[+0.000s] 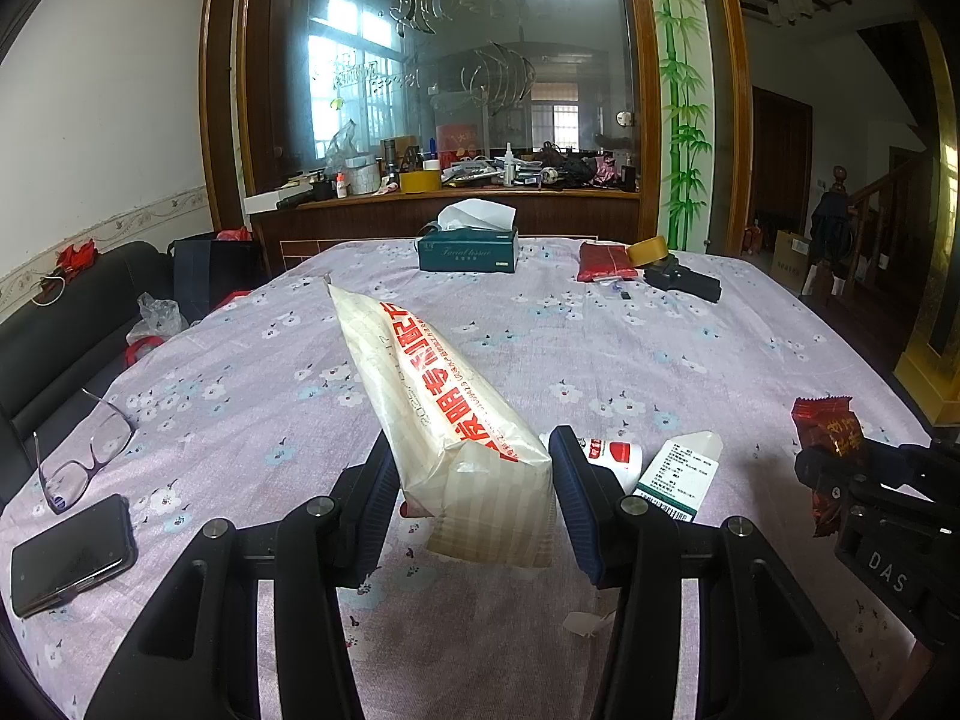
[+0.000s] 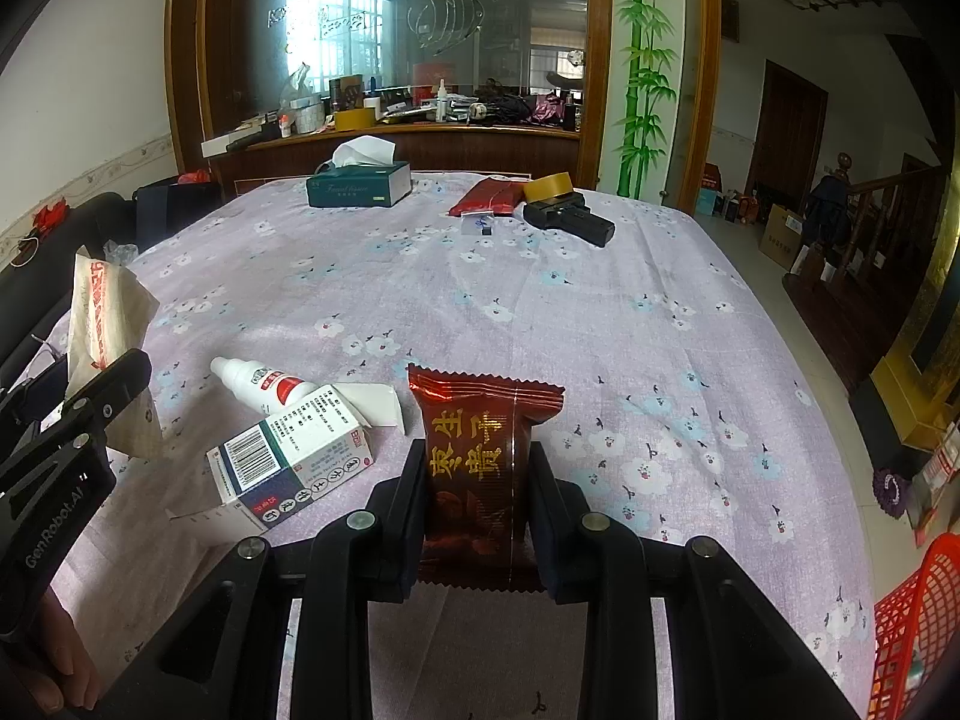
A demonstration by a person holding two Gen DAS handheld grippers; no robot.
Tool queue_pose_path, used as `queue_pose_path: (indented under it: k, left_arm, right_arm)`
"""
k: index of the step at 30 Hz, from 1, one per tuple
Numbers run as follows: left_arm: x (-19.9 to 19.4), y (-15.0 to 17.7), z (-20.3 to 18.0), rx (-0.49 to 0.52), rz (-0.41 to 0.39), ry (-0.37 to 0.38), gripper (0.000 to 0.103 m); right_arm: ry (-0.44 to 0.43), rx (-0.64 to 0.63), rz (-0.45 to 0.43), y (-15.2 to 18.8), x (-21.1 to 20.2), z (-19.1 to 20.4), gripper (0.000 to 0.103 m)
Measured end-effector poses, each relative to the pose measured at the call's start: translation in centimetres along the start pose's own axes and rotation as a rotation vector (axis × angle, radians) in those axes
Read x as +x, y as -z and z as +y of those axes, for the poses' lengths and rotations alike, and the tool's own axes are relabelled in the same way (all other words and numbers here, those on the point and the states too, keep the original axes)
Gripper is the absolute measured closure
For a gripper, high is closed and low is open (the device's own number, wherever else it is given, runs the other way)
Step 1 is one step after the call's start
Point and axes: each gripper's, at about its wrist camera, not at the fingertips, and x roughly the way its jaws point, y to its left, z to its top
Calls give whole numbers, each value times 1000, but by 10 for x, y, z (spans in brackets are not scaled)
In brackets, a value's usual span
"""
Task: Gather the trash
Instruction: 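Carry the paper bag and candy wrapper over the red basket with both tools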
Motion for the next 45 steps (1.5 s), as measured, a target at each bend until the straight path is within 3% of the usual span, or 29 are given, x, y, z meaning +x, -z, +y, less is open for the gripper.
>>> queue_pose_path:
  k: [15, 19, 29, 45]
  left_arm:
    - [-1, -1, -2, -7, -2, 11, 55]
    - [-5, -5, -3, -24, -2, 34, 55]
    - [-44, -1, -10, -24, 8, 109, 55]
    - [-99, 19, -88, 132, 19, 276, 55]
  right_arm:
    - [8, 5, -7, 0, 0, -2, 71]
    - [-16, 87, 3, -2, -2, -19, 71]
    - [-32, 189, -27, 22, -51, -54, 71]
    - [-50, 227, -65, 58, -98, -76, 71]
